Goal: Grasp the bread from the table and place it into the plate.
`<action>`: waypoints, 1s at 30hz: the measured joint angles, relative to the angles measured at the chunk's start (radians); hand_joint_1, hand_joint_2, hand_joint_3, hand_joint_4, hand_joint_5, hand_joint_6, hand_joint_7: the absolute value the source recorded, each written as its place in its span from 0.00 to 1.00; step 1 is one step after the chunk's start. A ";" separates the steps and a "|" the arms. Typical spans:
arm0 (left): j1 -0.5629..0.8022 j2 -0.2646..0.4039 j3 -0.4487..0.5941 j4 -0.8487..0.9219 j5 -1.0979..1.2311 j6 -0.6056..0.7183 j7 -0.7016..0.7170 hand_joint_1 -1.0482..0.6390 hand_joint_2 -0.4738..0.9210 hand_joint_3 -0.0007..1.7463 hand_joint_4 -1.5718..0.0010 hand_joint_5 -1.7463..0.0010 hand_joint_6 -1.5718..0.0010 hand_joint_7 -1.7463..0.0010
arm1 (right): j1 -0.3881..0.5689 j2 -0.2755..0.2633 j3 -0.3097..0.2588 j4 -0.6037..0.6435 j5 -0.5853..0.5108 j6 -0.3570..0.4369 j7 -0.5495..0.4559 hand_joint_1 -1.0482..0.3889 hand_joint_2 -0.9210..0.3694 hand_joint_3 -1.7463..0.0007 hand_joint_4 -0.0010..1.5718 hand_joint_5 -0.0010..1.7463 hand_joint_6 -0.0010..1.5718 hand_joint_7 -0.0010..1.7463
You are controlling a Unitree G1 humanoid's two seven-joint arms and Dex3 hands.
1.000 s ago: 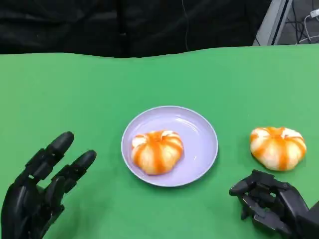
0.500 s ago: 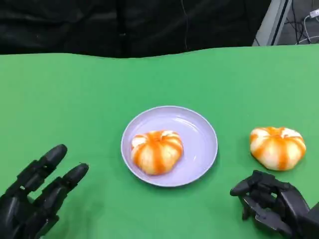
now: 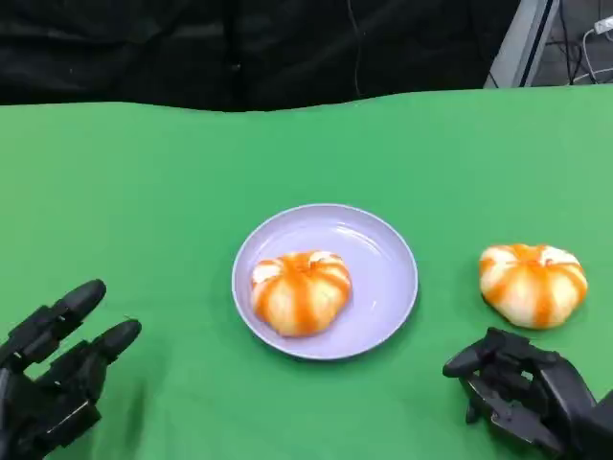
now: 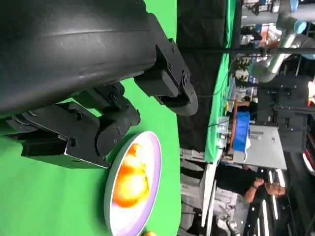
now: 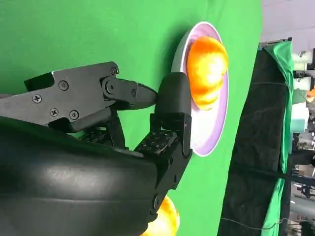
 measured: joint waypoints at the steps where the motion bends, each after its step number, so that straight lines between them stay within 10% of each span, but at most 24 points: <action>1: -0.001 0.000 0.002 0.004 0.005 -0.008 0.011 0.74 0.80 0.59 0.34 0.97 0.45 0.98 | 0.000 0.000 0.000 0.000 0.000 0.000 0.000 0.54 0.00 0.74 0.42 1.00 0.48 0.61; 5: -0.008 0.001 0.002 0.033 0.064 -0.074 0.068 0.72 0.74 0.66 0.25 0.49 0.15 0.83 | 0.000 0.000 -0.001 0.000 0.000 0.000 0.002 0.53 0.00 0.74 0.42 1.00 0.48 0.61; 8: -0.023 0.010 -0.002 0.072 0.108 -0.168 0.089 0.70 0.69 0.73 0.28 0.26 0.25 0.44 | 0.000 0.000 -0.001 0.000 -0.001 0.000 -0.001 0.53 0.00 0.74 0.41 0.99 0.48 0.61; 11: -0.029 0.016 -0.007 0.095 0.124 -0.217 0.101 0.69 0.68 0.76 0.31 0.17 0.33 0.28 | 0.000 0.000 -0.001 0.000 -0.002 0.000 -0.002 0.54 0.00 0.74 0.41 0.99 0.48 0.61; 30: -0.018 0.018 -0.039 0.105 0.158 -0.225 0.180 0.68 0.71 0.70 0.34 0.15 0.37 0.25 | 0.002 0.000 -0.002 -0.009 -0.001 0.009 0.001 0.53 0.00 0.74 0.42 1.00 0.48 0.61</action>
